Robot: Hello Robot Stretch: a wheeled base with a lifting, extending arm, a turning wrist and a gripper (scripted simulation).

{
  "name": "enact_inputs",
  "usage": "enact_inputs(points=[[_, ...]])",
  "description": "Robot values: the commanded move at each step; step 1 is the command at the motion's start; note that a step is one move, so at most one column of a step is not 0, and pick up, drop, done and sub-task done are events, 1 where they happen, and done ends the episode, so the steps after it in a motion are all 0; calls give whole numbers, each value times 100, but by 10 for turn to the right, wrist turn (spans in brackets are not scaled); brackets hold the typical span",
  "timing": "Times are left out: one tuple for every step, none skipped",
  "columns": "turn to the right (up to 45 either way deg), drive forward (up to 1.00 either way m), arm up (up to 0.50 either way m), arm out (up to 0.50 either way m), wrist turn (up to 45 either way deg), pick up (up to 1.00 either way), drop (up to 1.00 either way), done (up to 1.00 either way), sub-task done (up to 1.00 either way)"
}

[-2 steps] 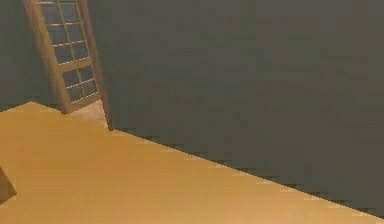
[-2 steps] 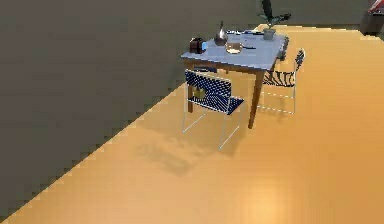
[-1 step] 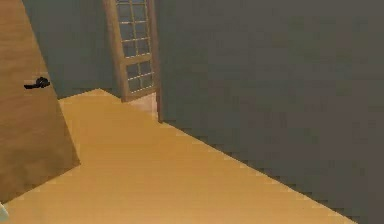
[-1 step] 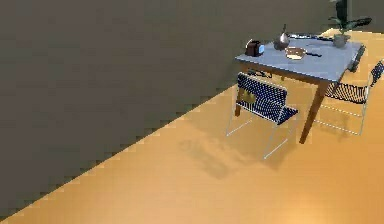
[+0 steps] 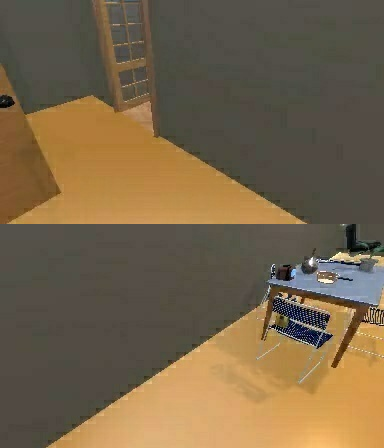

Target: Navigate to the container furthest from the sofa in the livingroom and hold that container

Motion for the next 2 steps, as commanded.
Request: enact_inputs(points=[[-270, 0, 0, 0, 0, 0, 0, 0, 0], [0, 100, 0, 0, 0, 0, 0, 0, 0]])
